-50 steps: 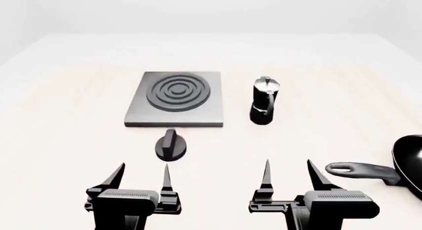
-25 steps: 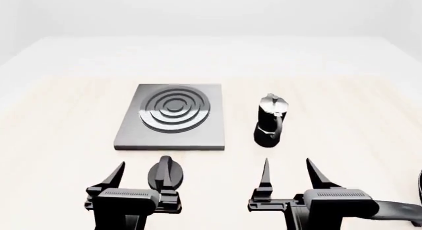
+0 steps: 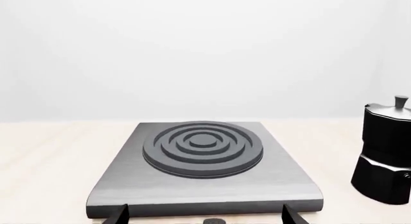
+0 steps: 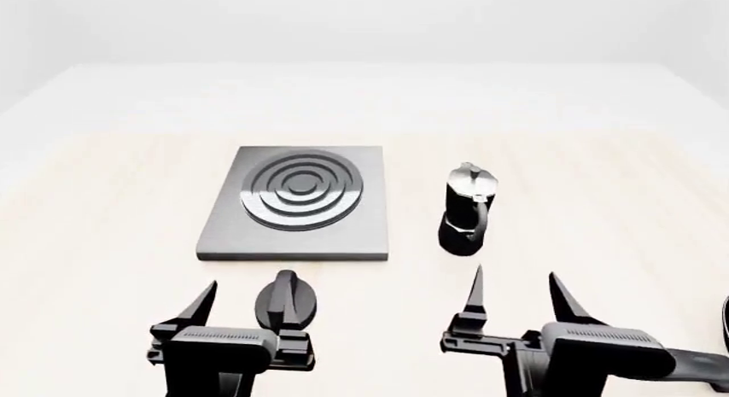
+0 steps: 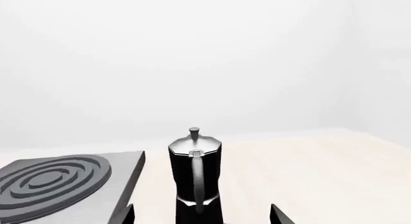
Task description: Put the frying pan on the stove.
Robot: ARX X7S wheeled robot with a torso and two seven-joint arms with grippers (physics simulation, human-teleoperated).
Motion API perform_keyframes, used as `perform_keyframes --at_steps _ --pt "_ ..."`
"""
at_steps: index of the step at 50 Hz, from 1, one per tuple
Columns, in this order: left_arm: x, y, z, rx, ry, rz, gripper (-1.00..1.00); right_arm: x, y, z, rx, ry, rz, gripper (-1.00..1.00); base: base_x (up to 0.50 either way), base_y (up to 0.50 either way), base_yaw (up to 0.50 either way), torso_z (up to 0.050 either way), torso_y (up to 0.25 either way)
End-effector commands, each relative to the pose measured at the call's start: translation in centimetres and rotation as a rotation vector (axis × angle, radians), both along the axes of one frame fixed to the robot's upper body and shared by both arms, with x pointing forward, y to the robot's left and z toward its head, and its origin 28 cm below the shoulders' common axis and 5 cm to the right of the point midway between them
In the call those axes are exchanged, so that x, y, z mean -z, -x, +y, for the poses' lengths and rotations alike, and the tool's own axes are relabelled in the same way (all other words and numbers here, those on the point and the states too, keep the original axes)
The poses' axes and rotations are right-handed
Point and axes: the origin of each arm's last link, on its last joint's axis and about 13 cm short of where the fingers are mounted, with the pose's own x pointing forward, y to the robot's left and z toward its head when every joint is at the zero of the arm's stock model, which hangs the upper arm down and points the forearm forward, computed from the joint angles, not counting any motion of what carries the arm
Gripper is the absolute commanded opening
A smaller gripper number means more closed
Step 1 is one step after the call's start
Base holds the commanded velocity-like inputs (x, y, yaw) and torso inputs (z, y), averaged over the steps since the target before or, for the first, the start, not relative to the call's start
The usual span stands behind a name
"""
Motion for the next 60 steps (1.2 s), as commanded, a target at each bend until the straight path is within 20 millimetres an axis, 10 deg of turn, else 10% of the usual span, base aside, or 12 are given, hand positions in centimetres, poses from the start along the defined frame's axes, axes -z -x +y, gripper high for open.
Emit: perform_keyframes --at_steps 1,60 --pt "0.1 0.0 0.1 -0.004 0.0 0.003 1.0 -0.6 -0.2 0.0 0.121 -0.073 -0.032 1.0 0.0 0.0 0.0 0.0 0.0" --pt "0.3 0.2 0.6 -0.027 0.022 -0.002 1.0 -2.5 -2.7 0.4 0.746 -0.364 -0.087 1.0 0.0 0.0 0.0 0.0 0.0"
